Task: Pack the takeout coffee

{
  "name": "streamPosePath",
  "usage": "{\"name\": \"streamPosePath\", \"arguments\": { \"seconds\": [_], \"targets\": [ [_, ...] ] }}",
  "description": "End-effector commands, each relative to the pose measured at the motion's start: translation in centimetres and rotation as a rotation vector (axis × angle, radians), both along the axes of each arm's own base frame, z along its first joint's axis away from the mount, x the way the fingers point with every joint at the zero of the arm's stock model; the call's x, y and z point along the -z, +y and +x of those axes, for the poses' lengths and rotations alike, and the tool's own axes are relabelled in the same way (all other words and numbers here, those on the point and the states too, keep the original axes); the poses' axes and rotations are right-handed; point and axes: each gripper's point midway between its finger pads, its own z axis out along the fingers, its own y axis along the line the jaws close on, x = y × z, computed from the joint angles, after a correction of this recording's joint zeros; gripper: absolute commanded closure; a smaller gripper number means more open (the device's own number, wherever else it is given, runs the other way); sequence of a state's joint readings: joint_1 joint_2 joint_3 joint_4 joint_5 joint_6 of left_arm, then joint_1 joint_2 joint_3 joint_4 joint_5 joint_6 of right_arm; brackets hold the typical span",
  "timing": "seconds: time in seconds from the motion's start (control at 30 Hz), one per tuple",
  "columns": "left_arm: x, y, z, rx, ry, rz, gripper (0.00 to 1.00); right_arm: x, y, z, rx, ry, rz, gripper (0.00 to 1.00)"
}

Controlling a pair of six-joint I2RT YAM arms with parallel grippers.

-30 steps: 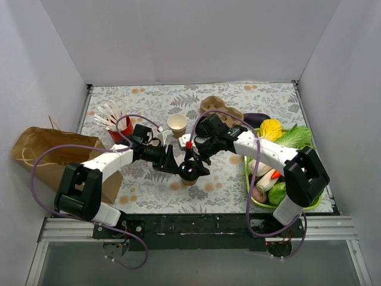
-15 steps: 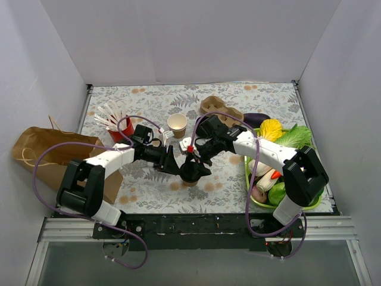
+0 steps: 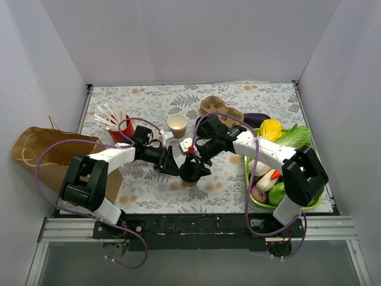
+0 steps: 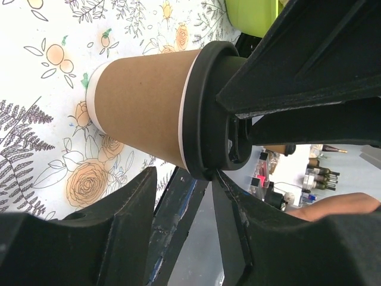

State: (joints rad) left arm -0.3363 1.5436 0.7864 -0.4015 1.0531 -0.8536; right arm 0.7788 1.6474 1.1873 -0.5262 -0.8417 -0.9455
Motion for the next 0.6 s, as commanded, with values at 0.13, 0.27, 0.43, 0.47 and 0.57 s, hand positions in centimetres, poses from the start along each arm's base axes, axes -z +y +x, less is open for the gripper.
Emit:
{"name": "streamPosePath", "arguments": {
  "seconds": [0.13, 0.27, 0.43, 0.47, 0.57],
  "targets": [
    [1.4, 0.5, 0.2, -0.032, 0.026, 0.015, 0.6, 3.8, -2.2, -2.5, -0.027, 0.154, -0.137, 0.27],
    [1.6, 0.7, 0.5, -0.058, 0.051, 0.012, 0.6, 4.7, -2.9, -3.2, -0.049, 0.197, -0.181, 0.28],
    [1.7, 0.8, 0.6, -0.07, 0.089, -0.004, 0.6, 5.3, -3.4, -3.7, -0.066, 0.225, -0.206, 0.29],
    [1.6, 0.7, 0.8, -0.071, 0.089, -0.009, 0.6, 5.5, -3.5, -3.6, -0.062, 0.229, -0.211, 0.3],
    [1.2, 0.6, 0.7, -0.065, 0.092, -0.032, 0.6, 6.2, -4.1, -3.9, -0.059, 0.248, -0.24, 0.3]
  ]
}}
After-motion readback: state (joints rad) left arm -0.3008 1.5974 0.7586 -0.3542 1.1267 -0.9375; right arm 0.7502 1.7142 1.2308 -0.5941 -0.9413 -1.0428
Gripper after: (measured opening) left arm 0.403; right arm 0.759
